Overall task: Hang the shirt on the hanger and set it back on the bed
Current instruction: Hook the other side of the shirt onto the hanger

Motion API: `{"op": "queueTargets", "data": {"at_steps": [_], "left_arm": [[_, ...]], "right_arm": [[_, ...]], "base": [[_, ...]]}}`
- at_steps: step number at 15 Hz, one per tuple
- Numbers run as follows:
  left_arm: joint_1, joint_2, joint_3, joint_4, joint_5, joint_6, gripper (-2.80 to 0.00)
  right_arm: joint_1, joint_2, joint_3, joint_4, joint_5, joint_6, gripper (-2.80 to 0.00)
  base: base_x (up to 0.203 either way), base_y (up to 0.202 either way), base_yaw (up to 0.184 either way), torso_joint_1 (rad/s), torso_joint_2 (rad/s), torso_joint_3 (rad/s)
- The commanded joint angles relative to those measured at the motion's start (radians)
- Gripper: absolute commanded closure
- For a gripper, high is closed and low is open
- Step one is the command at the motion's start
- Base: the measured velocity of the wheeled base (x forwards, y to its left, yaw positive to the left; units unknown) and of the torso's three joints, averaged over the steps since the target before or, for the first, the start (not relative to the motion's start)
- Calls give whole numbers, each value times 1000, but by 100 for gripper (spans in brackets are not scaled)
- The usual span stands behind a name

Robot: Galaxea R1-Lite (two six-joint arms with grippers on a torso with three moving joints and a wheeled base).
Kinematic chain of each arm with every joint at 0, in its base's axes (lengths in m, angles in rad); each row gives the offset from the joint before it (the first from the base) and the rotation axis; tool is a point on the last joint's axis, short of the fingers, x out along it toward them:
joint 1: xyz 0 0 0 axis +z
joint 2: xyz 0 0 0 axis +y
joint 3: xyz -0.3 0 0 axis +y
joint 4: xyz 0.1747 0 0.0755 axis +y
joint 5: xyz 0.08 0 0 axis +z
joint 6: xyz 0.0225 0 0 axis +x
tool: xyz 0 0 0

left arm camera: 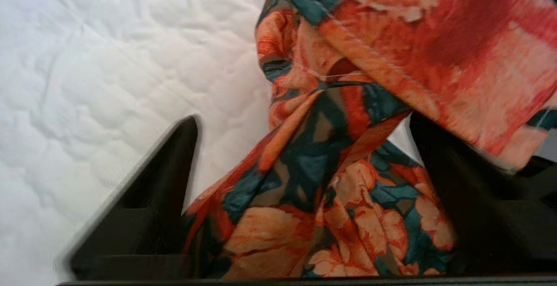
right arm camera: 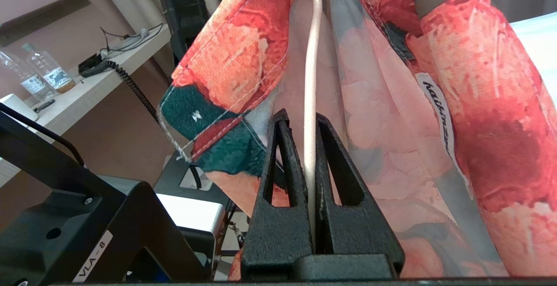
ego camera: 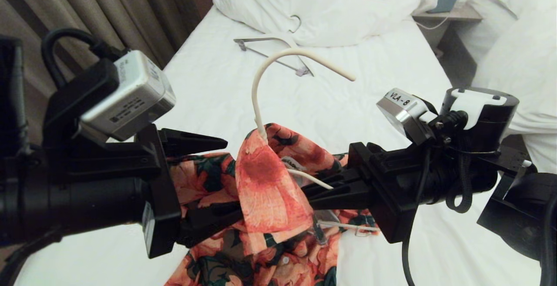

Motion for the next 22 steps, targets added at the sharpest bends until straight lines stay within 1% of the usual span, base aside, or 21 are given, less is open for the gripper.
{"op": "queueTargets", "data": {"at_steps": [1, 8, 13, 17, 18, 20, 21, 22], "left_arm": [[-1, 3, 7, 2, -8, 1, 0], [-13, 0, 4, 0, -5, -2, 0], [-13, -8, -1, -4, -2, 0, 0], [-14, -8, -1, -17, 0, 1, 0], [-14, -8, -1, -23, 0, 1, 0], [-14, -7, -1, -29, 1, 1, 0], [-14, -5, 1, -29, 1, 1, 0], [-14, -5, -1, -29, 1, 1, 0]], "right_arm": [[0, 1, -1, -5, 4, -1, 0], [-1, 4, -5, -10, 3, -2, 0], [-6, 4, -5, -69, 1, -5, 0], [-21, -1, 6, -72, 1, -5, 0], [-21, -3, 15, -75, 4, -17, -280], [-14, -19, 39, -97, 10, -29, -280], [-12, -32, 43, -93, 7, -10, -280], [-11, -53, 44, -85, 2, 48, -280]], "base": [[0, 0, 0, 0, 0, 0], [0, 0, 0, 0, 0, 0], [0, 0, 0, 0, 0, 0], [0, 0, 0, 0, 0, 0], [0, 0, 0, 0, 0, 0], [0, 0, 0, 0, 0, 0], [0, 0, 0, 0, 0, 0], [0, 0, 0, 0, 0, 0]]}}
